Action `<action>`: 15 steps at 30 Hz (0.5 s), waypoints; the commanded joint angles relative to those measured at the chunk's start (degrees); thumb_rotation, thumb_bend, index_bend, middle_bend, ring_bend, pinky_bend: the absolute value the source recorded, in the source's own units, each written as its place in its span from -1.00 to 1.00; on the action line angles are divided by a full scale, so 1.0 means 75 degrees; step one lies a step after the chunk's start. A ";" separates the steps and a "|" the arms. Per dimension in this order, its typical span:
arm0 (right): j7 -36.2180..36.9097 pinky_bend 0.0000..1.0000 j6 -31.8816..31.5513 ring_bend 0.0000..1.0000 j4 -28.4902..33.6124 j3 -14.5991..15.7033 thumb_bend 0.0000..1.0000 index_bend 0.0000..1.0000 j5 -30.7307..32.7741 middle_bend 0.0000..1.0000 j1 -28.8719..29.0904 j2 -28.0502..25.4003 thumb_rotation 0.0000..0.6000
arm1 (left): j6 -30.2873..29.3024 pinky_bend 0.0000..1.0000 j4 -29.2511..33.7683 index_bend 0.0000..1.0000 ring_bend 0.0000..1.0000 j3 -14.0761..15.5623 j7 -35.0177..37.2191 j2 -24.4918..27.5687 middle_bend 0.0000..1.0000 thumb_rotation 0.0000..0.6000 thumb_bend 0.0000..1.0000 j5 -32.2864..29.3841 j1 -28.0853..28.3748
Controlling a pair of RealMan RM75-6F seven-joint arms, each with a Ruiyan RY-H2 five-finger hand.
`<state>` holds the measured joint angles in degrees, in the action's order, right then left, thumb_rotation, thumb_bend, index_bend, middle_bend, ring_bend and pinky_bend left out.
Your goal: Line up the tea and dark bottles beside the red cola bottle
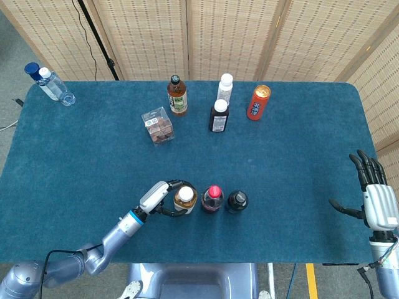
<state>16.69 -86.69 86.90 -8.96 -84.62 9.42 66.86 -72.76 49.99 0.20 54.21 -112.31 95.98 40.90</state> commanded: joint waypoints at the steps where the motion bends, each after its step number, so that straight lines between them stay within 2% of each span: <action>1: -0.0003 -1.00 0.0005 -1.00 0.0006 -0.0008 -1.00 -1.00 0.0012 -1.00 -0.0003 -0.0001 1.00 | 0.0000 -0.34 0.0030 -0.32 -0.57 0.0108 0.0201 0.0094 -0.40 1.00 -0.03 0.0096 0.0042; 3: -0.0001 -1.00 -0.0016 -1.00 0.0008 -0.0020 -1.00 -1.00 0.0007 -1.00 -0.0010 -0.0002 1.00 | -0.0018 -0.59 0.0034 -0.74 -0.84 0.0169 0.0259 0.0166 -0.74 1.00 -0.16 0.0160 0.0071; 5: -0.0001 -1.00 -0.0019 -1.00 0.0010 -0.0025 -1.00 -1.00 0.0009 -1.00 -0.0014 -0.0002 1.00 | -0.0071 -0.74 0.0041 -0.96 -0.97 0.0170 0.0289 0.0172 -0.94 1.00 -0.25 0.0154 0.0055; 7: -0.0005 -1.00 -0.0012 -1.00 0.0013 -0.0029 -1.00 -1.00 0.0017 -1.00 -0.0017 -0.0005 1.00 | -0.0072 -0.79 0.0063 -1.00 -1.00 0.0195 0.0325 0.0203 -1.00 1.00 -0.29 0.0164 0.0061; 15: -0.0039 -1.00 0.0006 -1.00 0.0016 -0.0026 -1.00 -1.00 -0.0005 -1.00 -0.0013 0.0015 1.00 | -0.0143 -0.81 0.0199 -1.00 -1.00 0.0215 0.0414 0.0365 -1.00 1.00 -0.30 0.0130 0.0033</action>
<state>16.39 -86.65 87.02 -9.15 -84.64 9.32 66.97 -73.86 51.38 1.78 57.21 -109.68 97.02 41.16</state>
